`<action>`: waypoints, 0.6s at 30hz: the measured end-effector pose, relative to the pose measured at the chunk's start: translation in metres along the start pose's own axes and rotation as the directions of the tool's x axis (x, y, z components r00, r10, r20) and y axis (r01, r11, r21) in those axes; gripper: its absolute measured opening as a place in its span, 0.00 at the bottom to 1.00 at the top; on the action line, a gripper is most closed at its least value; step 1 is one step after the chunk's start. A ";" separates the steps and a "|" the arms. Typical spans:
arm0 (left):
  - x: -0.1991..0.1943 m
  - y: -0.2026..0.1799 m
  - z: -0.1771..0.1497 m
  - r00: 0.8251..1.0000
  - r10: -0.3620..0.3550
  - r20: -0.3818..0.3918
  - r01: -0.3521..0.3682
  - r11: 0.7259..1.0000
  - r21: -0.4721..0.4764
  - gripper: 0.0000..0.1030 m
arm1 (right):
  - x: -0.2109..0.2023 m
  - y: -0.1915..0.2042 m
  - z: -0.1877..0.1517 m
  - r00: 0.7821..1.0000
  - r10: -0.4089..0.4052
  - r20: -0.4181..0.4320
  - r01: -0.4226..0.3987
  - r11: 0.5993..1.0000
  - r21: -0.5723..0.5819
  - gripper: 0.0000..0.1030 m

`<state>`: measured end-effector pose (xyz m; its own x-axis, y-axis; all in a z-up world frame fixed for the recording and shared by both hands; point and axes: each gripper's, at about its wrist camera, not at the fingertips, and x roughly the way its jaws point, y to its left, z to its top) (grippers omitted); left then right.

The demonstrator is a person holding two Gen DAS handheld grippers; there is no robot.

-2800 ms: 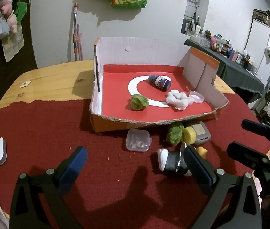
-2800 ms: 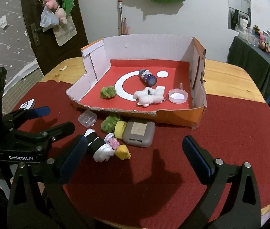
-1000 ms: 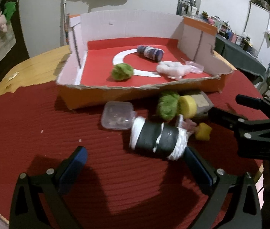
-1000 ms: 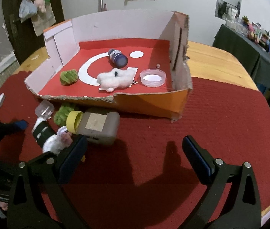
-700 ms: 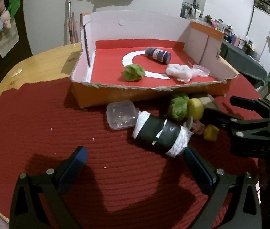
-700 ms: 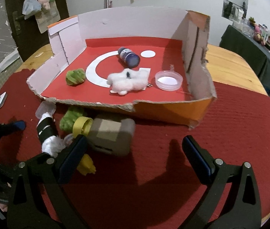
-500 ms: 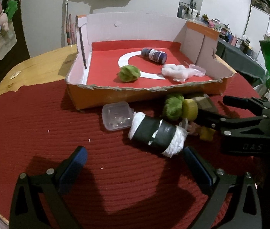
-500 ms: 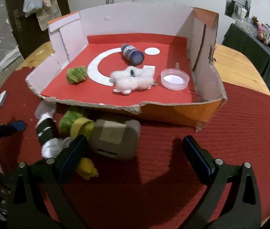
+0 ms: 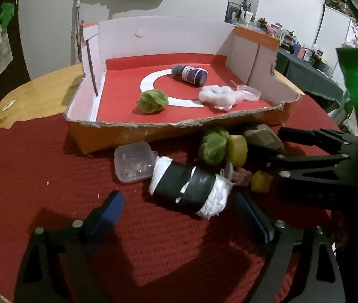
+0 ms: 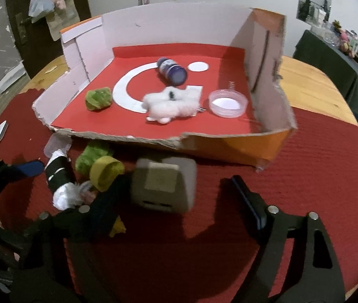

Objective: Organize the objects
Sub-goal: 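Grasp the black-and-white cylinder with the left gripper while the right grasps the grey case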

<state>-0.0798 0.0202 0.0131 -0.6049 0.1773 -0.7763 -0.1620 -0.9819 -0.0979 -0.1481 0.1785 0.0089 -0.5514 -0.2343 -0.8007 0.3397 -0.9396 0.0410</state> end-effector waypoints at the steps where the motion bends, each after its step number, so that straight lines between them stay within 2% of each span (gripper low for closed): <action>1: 0.000 0.001 0.001 1.000 -0.001 0.001 0.001 1.000 -0.002 0.83 | 0.001 0.002 0.000 1.000 -0.003 -0.001 0.003 1.000 -0.007 0.77; 3: 0.001 0.002 0.001 1.000 -0.002 0.005 0.002 1.000 0.000 0.82 | 0.003 0.005 0.001 1.000 -0.011 0.000 0.011 1.000 -0.021 0.73; 5: 0.002 0.001 0.001 1.000 0.007 0.011 -0.007 1.000 0.008 0.77 | 0.002 0.005 0.000 1.000 -0.021 0.008 0.021 0.999 -0.028 0.61; 6: 0.002 0.000 0.000 1.000 0.009 0.014 -0.009 1.000 0.015 0.75 | 0.000 0.003 0.000 1.000 -0.001 0.009 0.001 1.000 -0.019 0.55; 7: 0.001 -0.001 -0.001 1.000 0.012 0.017 -0.013 1.000 0.019 0.67 | -0.001 0.002 -0.001 1.000 -0.002 0.011 0.002 1.000 -0.014 0.50; 8: 0.000 -0.002 -0.001 1.000 0.012 0.019 -0.013 1.000 0.023 0.57 | -0.002 0.000 -0.001 1.000 -0.003 0.014 0.003 1.000 -0.010 0.50; 18: -0.013 0.001 -0.005 1.000 -0.011 0.028 0.011 1.000 0.004 0.56 | -0.027 0.001 -0.011 0.996 0.069 0.056 -0.070 0.997 0.021 0.50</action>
<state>-0.0679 0.0169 0.0195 -0.6251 0.1900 -0.7571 -0.1720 -0.9796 -0.1039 -0.1249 0.1865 0.0241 -0.5685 -0.3120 -0.7613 0.3613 -0.9260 0.1097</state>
